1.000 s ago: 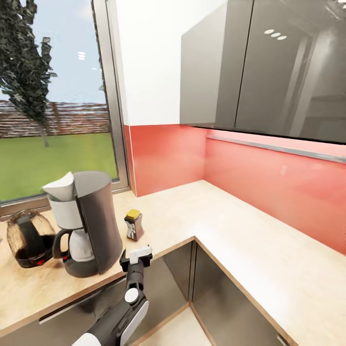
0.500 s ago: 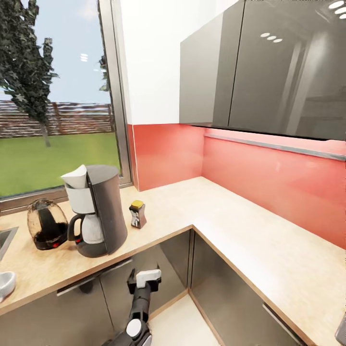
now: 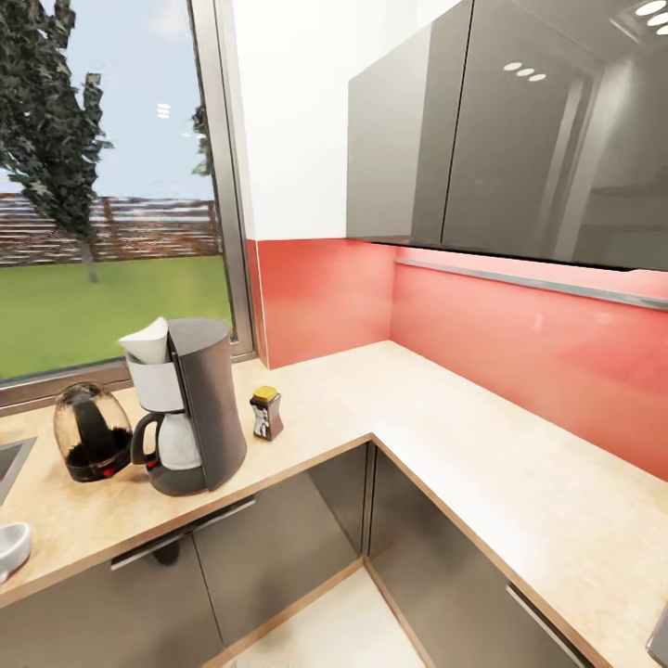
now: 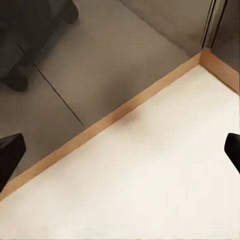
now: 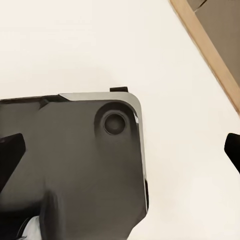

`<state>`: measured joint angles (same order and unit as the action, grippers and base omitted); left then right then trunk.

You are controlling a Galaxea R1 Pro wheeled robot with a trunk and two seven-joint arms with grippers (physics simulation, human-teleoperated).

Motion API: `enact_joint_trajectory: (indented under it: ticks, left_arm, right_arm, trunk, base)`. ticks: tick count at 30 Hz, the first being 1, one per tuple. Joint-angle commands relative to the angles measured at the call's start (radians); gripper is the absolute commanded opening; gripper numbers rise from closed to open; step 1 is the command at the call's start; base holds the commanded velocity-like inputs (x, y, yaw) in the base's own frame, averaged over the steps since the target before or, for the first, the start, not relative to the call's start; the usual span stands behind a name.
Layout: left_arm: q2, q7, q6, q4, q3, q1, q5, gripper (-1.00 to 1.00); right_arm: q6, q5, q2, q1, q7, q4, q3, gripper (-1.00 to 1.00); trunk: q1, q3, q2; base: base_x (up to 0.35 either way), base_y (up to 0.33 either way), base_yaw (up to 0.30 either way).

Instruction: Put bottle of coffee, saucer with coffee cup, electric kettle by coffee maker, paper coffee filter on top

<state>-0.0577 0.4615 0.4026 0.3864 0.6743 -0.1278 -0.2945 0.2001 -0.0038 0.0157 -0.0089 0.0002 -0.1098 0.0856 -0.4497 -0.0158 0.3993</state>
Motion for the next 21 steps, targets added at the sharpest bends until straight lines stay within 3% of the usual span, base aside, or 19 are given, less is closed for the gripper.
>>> enact_joint_trajectory:
  ticks: [1, 4, 6, 12, 14, 16, 18, 20, 21]
  left_arm:
    - [0.0, 0.005, 0.002, -0.048, 0.007, -0.001, -0.007, 1.0]
    - [0.001, 0.004, -0.006, -0.183, 0.0, 0.0, -0.01, 1.0]
    - [0.002, 0.003, -0.075, -0.26, -0.002, 0.0, -0.011, 1.0]
    - [0.003, -0.019, -0.295, -0.283, -0.004, 0.0, -0.012, 1.0]
    - [0.003, -0.102, -0.442, -0.285, -0.022, 0.0, -0.013, 1.0]
    - [0.004, -0.147, -0.508, -0.285, -0.04, 0.0, -0.013, 1.0]
    - [0.017, -0.173, -0.56, -0.285, -0.079, -0.002, -0.016, 1.0]
    - [0.061, -0.188, -0.582, -0.284, -0.176, -0.005, -0.046, 1.0]
    - [0.068, -0.19, -0.583, -0.284, -0.195, -0.005, -0.052, 1.0]
  right_arm:
    - [0.004, 0.0, 0.0, 0.0, 0.001, 0.001, 0.007, 1.0]
    - [0.004, 0.0, 0.0, 0.0, 0.003, 0.001, 0.006, 1.0]
    - [0.004, 0.001, 0.0, 0.0, 0.005, 0.001, 0.006, 1.0]
    - [0.002, 0.001, -0.002, 0.0, 0.0, 0.001, 0.006, 1.0]
    - [0.001, 0.002, -0.002, 0.0, -0.003, 0.001, 0.007, 1.0]
    - [0.001, 0.002, -0.001, 0.0, -0.002, 0.001, 0.007, 1.0]
    - [0.0, 0.002, -0.001, 0.0, 0.0, 0.002, 0.007, 1.0]
    - [-0.001, 0.002, 0.0, 0.0, 0.004, 0.002, 0.006, 1.0]
    - [-0.001, 0.002, -0.001, 0.0, 0.005, 0.002, 0.006, 1.0]
  trunk:
    - [0.0, 0.001, 0.001]
    - [0.0, 0.004, 0.001]
    - [0.0, 0.007, 0.001]
    - [0.0, 0.014, 0.001]
    - [0.0, 0.016, 0.001]
    - [0.0, 0.018, 0.001]
    - [0.0, 0.021, 0.001]
    - [0.0, 0.023, 0.001]
    - [0.0, 0.024, 0.001]
  base:
    - [0.0, 0.0, 0.081]
    - [0.0, 0.0, 0.113]
    - [0.0, 0.0, 0.134]
    - [0.0, 0.0, 0.162]
    - [0.0, 0.0, 0.202]
    - [0.0, 0.0, 0.209]
    - [0.0, 0.0, 0.212]
    - [0.0, 0.0, 0.213]
    - [0.0, 0.0, 0.213]
